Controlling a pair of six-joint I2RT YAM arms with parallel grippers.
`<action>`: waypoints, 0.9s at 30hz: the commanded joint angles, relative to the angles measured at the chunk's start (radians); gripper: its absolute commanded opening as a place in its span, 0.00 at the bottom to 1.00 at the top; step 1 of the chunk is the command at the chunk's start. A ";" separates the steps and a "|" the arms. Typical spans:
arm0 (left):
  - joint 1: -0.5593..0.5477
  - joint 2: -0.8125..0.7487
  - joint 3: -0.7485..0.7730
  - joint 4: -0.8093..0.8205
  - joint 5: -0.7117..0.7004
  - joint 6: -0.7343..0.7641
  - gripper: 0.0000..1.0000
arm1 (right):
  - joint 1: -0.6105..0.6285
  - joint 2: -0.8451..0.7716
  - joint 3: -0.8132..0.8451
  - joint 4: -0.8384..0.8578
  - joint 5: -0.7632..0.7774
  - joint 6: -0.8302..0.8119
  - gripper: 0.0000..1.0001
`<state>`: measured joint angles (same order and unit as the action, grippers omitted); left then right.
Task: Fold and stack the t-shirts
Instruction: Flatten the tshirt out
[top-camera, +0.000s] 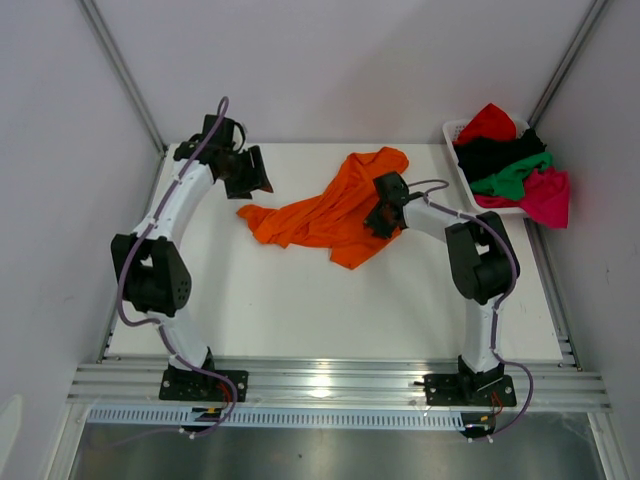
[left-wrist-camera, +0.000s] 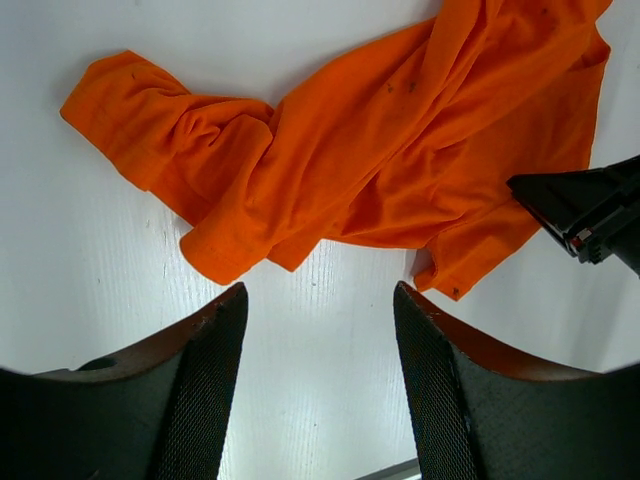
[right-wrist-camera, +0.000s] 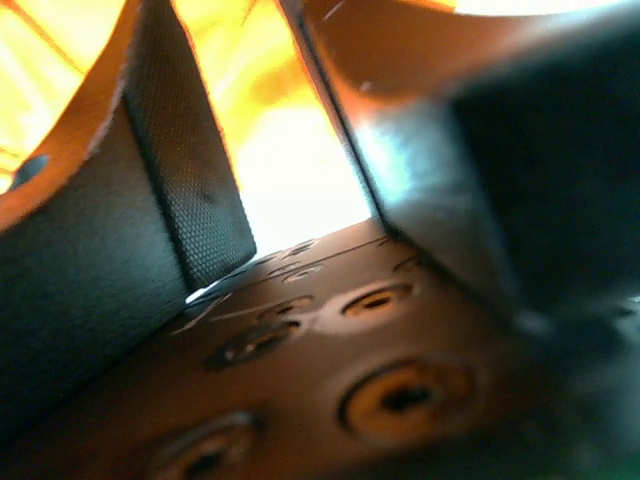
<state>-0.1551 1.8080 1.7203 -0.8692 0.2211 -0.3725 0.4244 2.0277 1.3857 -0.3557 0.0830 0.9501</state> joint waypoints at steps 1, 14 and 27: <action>-0.006 -0.070 0.002 0.022 0.024 0.014 0.63 | -0.010 -0.003 0.041 -0.110 0.015 0.029 0.37; 0.000 -0.136 0.027 0.030 0.095 -0.003 0.63 | -0.072 -0.132 0.007 -0.419 0.040 0.036 0.37; 0.005 -0.136 0.012 0.042 0.135 -0.020 0.63 | -0.056 -0.429 -0.189 -0.276 0.061 0.018 0.37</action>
<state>-0.1539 1.7145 1.7203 -0.8524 0.3157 -0.3771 0.3424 1.6634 1.2224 -0.7815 0.1314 0.9848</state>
